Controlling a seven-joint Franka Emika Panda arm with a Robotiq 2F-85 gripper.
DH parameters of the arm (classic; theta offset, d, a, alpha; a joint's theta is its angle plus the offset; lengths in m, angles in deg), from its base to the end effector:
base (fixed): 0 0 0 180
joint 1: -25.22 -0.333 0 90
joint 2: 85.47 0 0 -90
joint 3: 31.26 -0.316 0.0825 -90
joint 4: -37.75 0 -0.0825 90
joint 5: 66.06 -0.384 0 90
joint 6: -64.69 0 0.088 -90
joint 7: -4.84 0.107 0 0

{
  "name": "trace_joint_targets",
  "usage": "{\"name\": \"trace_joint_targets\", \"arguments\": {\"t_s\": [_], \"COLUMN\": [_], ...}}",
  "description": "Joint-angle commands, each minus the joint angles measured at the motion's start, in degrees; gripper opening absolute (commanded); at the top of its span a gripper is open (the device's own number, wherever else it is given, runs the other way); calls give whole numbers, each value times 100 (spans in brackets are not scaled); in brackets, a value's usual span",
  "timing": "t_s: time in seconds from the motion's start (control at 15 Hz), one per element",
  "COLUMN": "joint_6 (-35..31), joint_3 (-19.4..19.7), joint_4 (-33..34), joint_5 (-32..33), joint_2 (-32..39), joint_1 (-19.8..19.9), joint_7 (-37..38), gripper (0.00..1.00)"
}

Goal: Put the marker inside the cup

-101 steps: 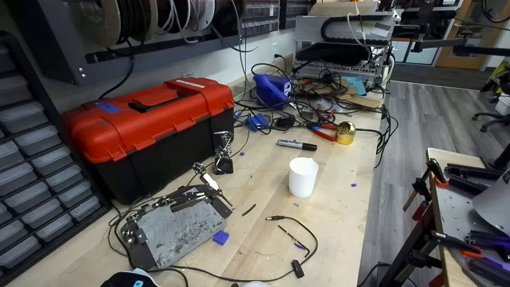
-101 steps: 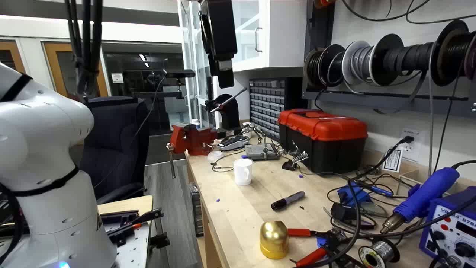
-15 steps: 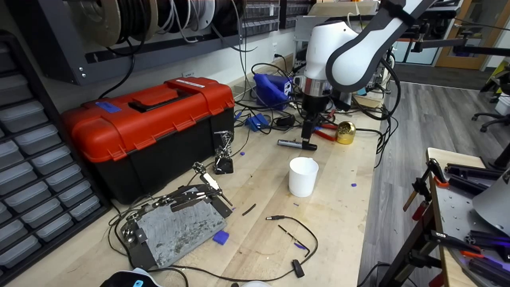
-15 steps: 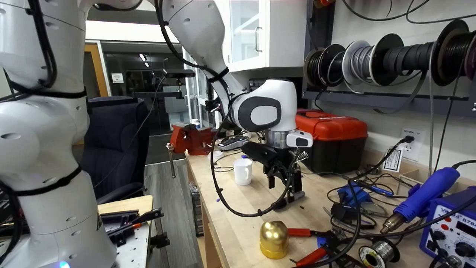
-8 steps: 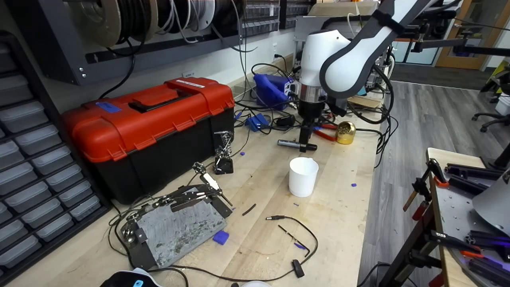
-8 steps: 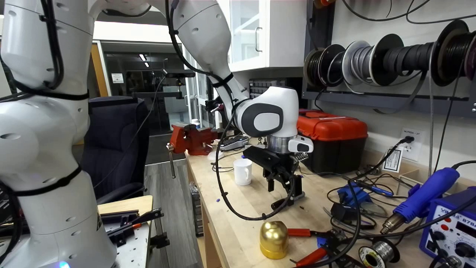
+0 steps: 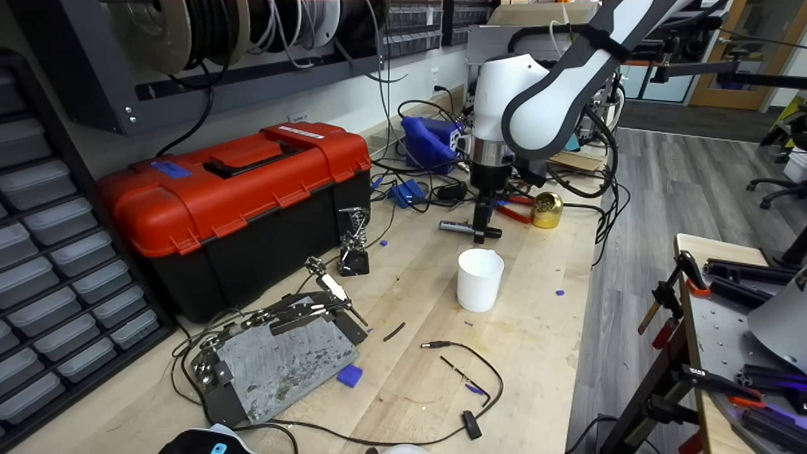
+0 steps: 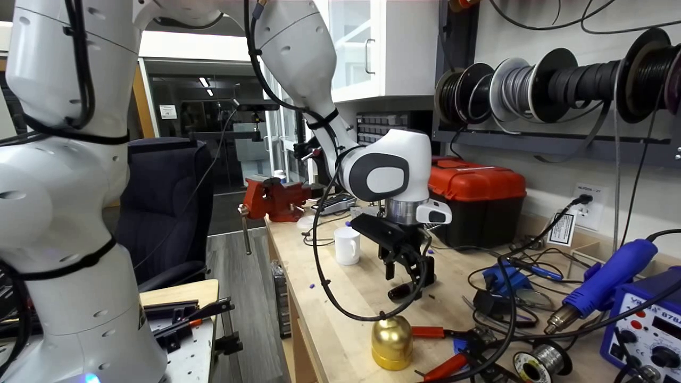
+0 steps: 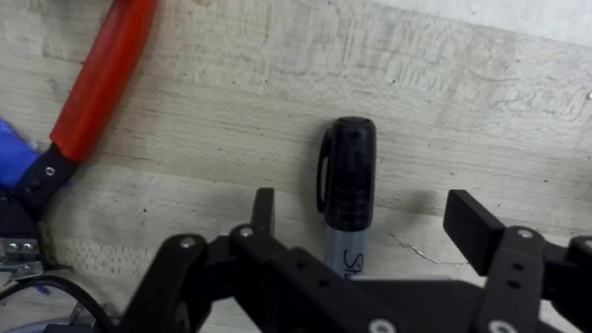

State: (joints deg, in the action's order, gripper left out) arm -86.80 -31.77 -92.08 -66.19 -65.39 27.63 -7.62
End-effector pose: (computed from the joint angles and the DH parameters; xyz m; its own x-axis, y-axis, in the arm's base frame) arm 0.5405 -0.0179 0.2061 0.9831 0.1807 0.0278 0.1807 -0.9835 0.0019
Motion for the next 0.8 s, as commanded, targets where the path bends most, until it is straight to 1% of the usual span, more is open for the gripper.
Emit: {"name": "trace_joint_targets", "arguments": {"t_s": [0.0, 0.07, 0.6, 0.73], "joint_6": [37, 36, 48, 111], "joint_3": [-129, -127, -114, -99], "joint_4": [70, 66, 24, 27], "joint_5": [-118, -118, -132, -100], "joint_2": [35, 29, -39, -75], "joint_1": [167, 170, 187, 159], "joint_7": [-198, -201, -198, -151], "gripper": [64, 56, 5, 7]}}
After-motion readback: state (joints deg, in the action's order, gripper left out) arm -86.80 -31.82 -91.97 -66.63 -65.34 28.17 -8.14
